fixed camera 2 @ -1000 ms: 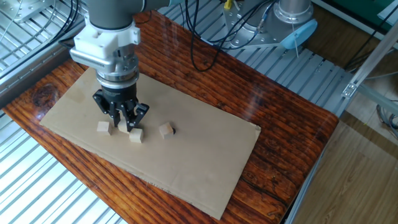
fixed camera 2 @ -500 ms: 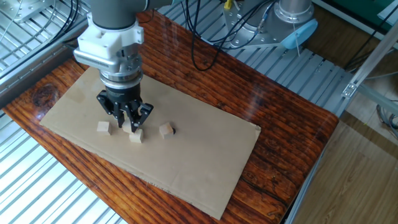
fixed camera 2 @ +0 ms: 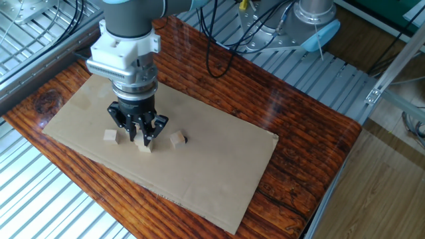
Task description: Stack the blocks in a vertical line of five
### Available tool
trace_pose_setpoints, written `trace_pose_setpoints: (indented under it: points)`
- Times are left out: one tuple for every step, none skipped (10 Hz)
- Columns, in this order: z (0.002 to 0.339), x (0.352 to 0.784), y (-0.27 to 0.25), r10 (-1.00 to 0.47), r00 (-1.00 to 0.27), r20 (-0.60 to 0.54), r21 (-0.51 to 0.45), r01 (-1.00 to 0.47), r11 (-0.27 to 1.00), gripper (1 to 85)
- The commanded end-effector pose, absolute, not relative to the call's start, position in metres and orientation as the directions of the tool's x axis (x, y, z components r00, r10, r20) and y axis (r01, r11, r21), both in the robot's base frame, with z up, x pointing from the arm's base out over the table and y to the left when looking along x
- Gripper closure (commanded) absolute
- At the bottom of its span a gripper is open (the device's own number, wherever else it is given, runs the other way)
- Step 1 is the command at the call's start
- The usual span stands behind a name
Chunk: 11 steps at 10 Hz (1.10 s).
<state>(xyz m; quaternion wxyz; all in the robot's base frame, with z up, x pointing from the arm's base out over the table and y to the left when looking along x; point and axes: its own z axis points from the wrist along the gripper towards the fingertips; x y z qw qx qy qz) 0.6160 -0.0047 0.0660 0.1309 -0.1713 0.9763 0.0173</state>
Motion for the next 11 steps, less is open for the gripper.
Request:
trace_pose_setpoints:
  points:
    - [0.0672, 0.6192, -0.0055, -0.349, -0.897, -0.271, -0.026, -0.355, 0.934, 84.7]
    - [0.0671, 0.6189, -0.0046, -0.351, -0.897, -0.27, -0.023, -0.358, 0.933, 84.7]
    - [0.0671, 0.6183, -0.0024, -0.349, -0.897, -0.27, -0.015, -0.359, 0.933, 84.7]
    - [0.067, 0.6182, -0.002, -0.349, -0.898, -0.269, -0.014, -0.359, 0.933, 84.7]
    - [0.067, 0.6179, -0.0011, -0.349, -0.898, -0.268, -0.011, -0.359, 0.933, 84.7]
    - [0.0667, 0.6179, -0.0011, -0.35, -0.897, -0.268, -0.011, -0.36, 0.933, 84.7]
    - [0.0655, 0.6181, -0.0032, -0.355, -0.896, -0.266, -0.019, -0.363, 0.932, 84.7]
    - [0.0641, 0.6172, -0.0036, -0.353, -0.898, -0.262, -0.019, -0.361, 0.933, 84.3]
    - [0.0627, 0.6167, -0.004, -0.351, -0.899, -0.262, -0.019, -0.359, 0.933, 84.0]
    - [0.0615, 0.6165, -0.0042, -0.35, -0.899, -0.263, -0.018, -0.358, 0.934, 83.7]
    - [0.0612, 0.6161, -0.0031, -0.347, -0.9, -0.263, -0.013, -0.357, 0.934, 83.7]
